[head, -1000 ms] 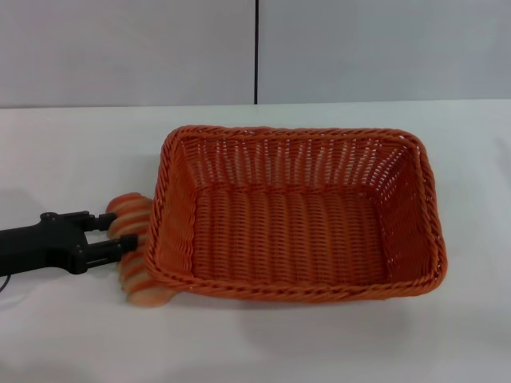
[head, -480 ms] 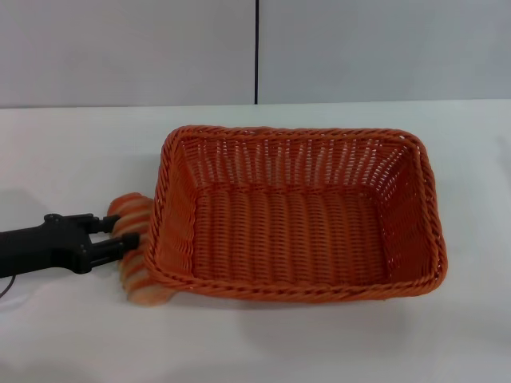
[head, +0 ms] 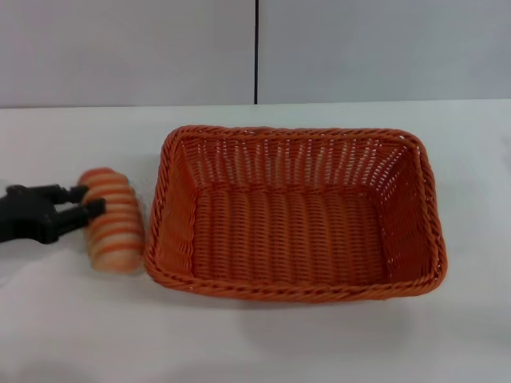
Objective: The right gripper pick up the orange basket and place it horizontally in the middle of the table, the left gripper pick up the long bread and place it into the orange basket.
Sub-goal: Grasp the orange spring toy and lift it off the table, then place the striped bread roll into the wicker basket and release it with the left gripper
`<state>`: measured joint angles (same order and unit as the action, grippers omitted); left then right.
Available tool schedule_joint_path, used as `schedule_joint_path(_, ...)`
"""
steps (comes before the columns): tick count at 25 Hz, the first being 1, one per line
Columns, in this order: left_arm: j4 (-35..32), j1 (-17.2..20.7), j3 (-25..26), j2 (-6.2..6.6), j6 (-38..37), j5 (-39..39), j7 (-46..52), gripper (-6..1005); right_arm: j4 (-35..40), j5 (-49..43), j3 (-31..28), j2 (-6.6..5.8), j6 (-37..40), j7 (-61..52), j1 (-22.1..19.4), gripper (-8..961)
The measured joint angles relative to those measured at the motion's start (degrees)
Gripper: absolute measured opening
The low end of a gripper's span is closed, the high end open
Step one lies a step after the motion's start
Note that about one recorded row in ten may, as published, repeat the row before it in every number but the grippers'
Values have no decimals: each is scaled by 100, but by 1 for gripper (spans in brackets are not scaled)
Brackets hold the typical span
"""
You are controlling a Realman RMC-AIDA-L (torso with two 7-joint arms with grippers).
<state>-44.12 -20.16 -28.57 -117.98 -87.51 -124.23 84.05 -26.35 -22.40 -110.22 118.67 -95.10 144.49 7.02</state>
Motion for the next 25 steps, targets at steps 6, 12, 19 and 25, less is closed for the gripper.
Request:
schedule_joint_path(6,-894,193,41,1,-30,215,279,379,-4,-32,-49,-2,-1,0,-11,552)
schedule_joint_path(12,-1359,237,346,2,-186,605,386,325,-4,-18,-57,-2,-76,0,-33,551)
schedule_joint_path(19,-1944,200,328,-2,-874,1552,751,272,14,-15,-56,-2,-156,0,-39,551)
schedule_joint_path(25,-1851,165,-300,-43,-1696,2954,1064,234,18,-42,-52,5,-244,0,-25,551)
